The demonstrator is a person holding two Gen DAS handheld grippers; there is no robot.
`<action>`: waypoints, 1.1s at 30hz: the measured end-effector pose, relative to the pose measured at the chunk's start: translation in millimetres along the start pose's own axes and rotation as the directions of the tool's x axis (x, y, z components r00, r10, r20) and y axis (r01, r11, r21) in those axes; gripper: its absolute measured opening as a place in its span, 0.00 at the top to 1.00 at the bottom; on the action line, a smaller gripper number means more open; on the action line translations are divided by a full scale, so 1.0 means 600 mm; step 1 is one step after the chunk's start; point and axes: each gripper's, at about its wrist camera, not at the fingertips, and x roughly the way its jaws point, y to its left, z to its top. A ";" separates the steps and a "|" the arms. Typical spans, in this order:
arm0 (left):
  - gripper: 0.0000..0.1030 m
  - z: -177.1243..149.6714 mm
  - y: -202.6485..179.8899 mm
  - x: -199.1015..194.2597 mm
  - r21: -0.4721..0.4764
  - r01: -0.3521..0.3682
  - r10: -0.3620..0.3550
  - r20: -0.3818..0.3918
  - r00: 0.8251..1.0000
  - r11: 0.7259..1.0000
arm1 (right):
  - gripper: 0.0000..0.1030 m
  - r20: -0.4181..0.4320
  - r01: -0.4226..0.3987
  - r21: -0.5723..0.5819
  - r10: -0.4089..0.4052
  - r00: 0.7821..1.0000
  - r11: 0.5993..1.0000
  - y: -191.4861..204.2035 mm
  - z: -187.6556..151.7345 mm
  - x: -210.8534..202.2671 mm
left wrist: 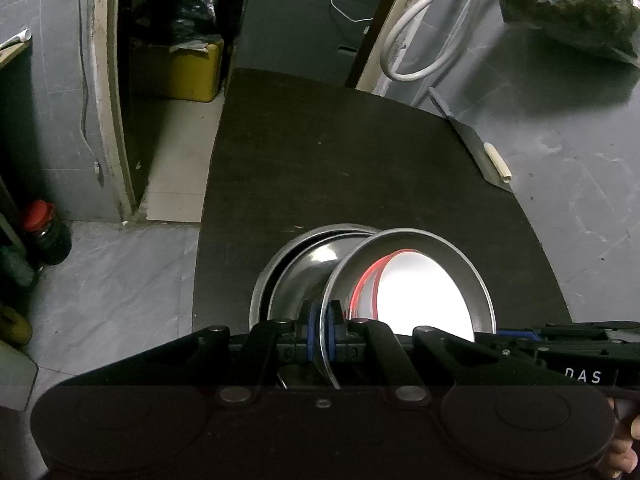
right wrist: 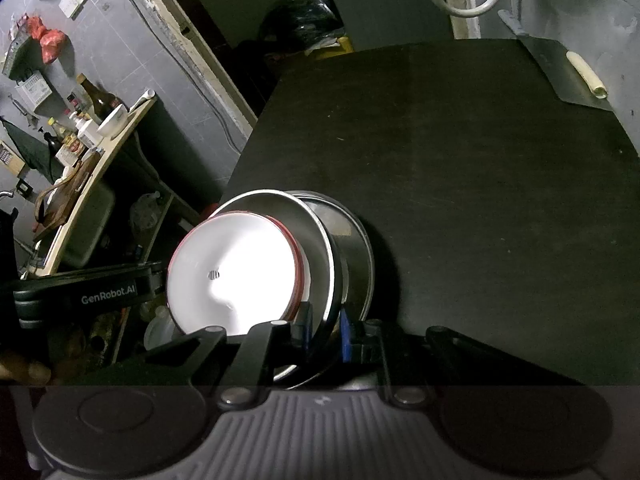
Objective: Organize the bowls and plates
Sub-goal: 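Lower the steel bowl onto the steel plate stack with both grippers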
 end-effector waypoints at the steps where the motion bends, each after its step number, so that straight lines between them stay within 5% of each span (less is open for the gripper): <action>1: 0.96 0.001 0.000 0.000 0.000 -0.002 0.002 0.000 1.000 1.000 | 0.84 0.001 -0.001 0.000 0.001 1.000 1.000 -0.001 0.001 0.001; 33: 0.96 0.007 -0.012 0.012 0.031 -0.059 0.059 -0.020 0.998 0.998 | 0.84 0.022 0.042 -0.057 -0.041 0.999 0.997 0.007 0.009 0.009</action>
